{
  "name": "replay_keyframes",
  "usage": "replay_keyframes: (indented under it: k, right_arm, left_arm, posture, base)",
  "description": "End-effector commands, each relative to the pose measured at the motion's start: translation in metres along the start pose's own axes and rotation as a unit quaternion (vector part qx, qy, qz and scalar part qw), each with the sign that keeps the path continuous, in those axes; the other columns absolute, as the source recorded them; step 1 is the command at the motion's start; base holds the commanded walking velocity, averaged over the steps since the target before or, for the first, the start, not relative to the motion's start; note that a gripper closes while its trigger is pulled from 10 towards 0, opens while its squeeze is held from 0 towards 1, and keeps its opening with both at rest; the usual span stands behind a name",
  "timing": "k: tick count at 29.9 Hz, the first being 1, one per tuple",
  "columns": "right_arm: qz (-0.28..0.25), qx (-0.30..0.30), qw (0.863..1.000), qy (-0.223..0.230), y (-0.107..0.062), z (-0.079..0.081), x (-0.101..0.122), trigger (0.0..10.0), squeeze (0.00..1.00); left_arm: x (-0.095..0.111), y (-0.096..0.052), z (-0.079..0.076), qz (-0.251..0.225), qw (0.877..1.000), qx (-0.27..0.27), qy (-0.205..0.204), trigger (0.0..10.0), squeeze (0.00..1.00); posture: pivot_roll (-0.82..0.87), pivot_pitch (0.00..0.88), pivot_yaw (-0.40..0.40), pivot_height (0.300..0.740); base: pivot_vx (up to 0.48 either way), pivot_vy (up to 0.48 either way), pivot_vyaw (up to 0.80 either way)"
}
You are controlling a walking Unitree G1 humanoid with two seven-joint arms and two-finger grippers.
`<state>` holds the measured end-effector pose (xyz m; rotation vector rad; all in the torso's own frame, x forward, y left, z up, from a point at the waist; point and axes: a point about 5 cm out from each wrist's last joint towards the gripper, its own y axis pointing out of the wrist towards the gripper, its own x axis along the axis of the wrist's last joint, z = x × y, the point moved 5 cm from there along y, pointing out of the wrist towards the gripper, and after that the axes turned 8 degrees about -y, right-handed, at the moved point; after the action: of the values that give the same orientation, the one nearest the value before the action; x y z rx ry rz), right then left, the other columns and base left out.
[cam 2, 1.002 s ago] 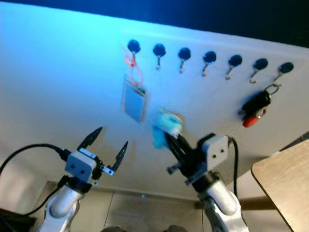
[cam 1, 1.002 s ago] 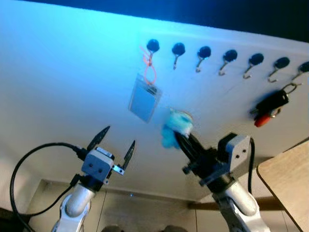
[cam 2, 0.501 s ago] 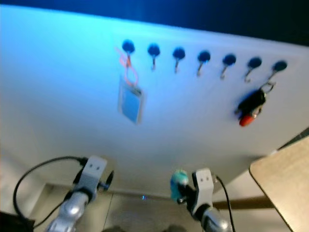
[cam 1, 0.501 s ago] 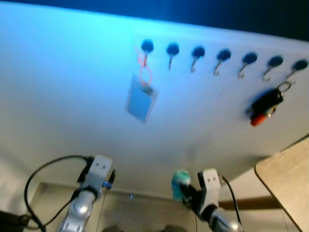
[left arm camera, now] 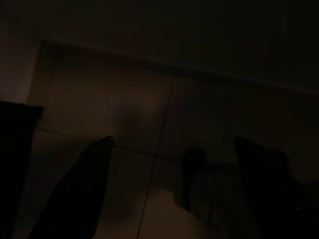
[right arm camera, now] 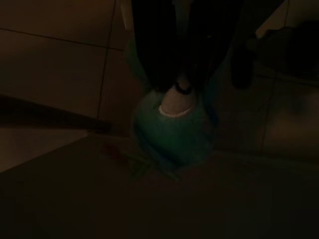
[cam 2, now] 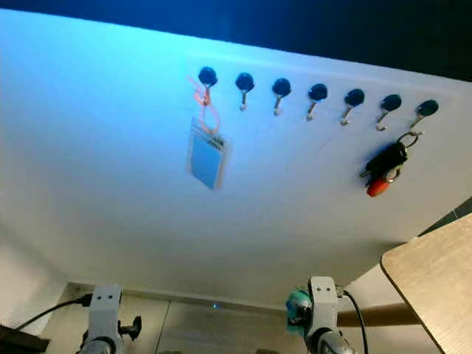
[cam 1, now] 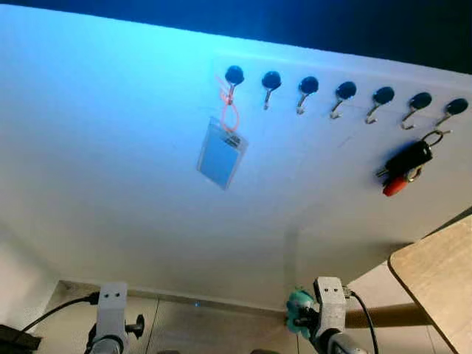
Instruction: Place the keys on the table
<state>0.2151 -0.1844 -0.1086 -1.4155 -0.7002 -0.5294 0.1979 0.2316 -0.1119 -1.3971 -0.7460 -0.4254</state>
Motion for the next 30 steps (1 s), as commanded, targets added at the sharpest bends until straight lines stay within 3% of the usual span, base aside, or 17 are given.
replay_keyframes:
  k: [1,10,12,19,30]
  right_arm:
    - [0.009,-0.008,1.000,0.001,-0.002,-0.003,-0.007,10.0,0.00]
    - [0.040,0.000,0.999,-0.017,0.000,0.005,-0.019,10.0,0.00]
    - [0.037,-0.013,0.999,0.011,0.000,0.003,-0.020,10.0,0.00]
    - [0.059,-0.002,0.998,-0.006,-0.002,0.008,-0.031,10.0,0.00]
    - [0.072,0.009,0.997,-0.017,-0.005,0.014,-0.040,10.0,0.00]
  left_arm:
    - [-0.003,0.001,-0.011,0.004,1.000,-0.015,0.011,10.0,0.00]
    - [0.007,0.005,-0.036,-0.016,0.997,-0.064,0.037,10.0,0.00]
    - [0.006,0.005,-0.042,-0.013,0.995,-0.077,0.060,10.0,0.00]
    - [0.006,0.006,-0.039,-0.013,0.996,-0.070,0.060,10.0,0.00]
    - [-0.004,0.004,-0.035,0.000,0.995,-0.067,0.074,10.0,0.00]
  posture:
    - [0.07,0.047,-0.115,0.740]
    - [0.06,0.046,-0.091,0.740]
    - [0.07,0.042,-0.100,0.740]
    - [0.06,0.042,-0.099,0.740]
    - [0.08,0.032,-0.114,0.740]
  base:
    - [0.000,0.000,0.00]
    - [0.000,0.000,0.00]
    - [0.000,0.000,0.00]
    - [0.000,0.000,0.00]
    - [0.000,0.000,-0.72]
